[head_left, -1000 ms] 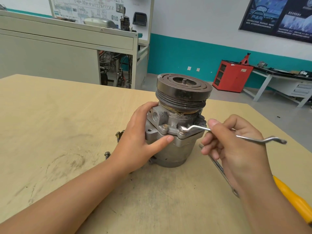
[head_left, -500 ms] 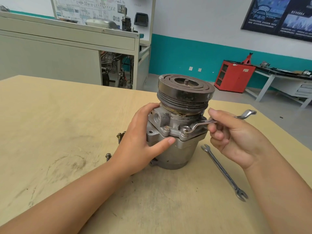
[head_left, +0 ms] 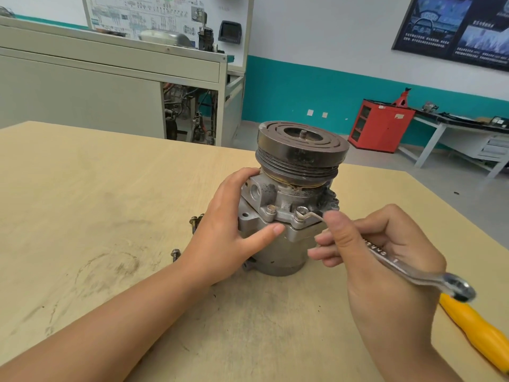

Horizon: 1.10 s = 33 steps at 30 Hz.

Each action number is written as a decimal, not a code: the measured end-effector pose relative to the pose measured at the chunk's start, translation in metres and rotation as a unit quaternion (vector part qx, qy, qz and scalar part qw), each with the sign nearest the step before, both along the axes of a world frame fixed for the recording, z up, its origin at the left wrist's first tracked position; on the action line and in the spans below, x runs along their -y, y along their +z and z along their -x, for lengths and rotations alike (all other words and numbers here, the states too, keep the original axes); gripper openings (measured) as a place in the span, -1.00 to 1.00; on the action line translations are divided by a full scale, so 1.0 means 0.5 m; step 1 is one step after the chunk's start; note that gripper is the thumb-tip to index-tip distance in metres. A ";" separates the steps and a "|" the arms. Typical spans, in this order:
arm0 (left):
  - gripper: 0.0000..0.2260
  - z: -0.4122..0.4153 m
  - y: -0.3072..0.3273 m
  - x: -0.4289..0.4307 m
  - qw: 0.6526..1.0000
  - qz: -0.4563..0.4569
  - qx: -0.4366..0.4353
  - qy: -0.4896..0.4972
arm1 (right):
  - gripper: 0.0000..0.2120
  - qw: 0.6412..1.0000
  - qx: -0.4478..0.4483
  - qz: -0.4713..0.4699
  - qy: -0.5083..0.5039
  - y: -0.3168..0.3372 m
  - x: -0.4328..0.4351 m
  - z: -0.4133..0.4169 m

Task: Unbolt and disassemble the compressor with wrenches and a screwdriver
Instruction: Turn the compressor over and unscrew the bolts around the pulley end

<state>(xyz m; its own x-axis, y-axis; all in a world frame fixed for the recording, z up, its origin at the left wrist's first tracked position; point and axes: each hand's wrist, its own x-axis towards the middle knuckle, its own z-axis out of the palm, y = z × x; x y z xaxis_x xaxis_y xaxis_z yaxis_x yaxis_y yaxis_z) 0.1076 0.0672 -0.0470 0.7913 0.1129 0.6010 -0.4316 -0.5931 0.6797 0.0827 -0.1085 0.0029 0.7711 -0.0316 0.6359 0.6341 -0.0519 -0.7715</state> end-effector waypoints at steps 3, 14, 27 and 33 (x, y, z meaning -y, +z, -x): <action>-0.37 0.000 0.000 0.000 1.000 0.000 0.000 -0.002 | -0.72 0.998 0.015 0.046 -0.052 -0.010 -0.004 0.005; -0.36 -0.002 -0.002 0.001 1.000 0.012 0.003 -0.006 | -0.75 0.974 -0.187 -0.083 0.095 0.007 0.036 -0.040; -0.37 0.000 -0.002 -0.001 1.000 0.003 -0.005 -0.001 | -0.53 0.871 -0.391 0.180 0.236 0.047 0.075 -0.187; -0.38 0.000 -0.001 0.000 1.000 0.009 -0.001 -0.005 | -0.61 0.892 -0.361 0.128 0.240 0.037 0.080 -0.187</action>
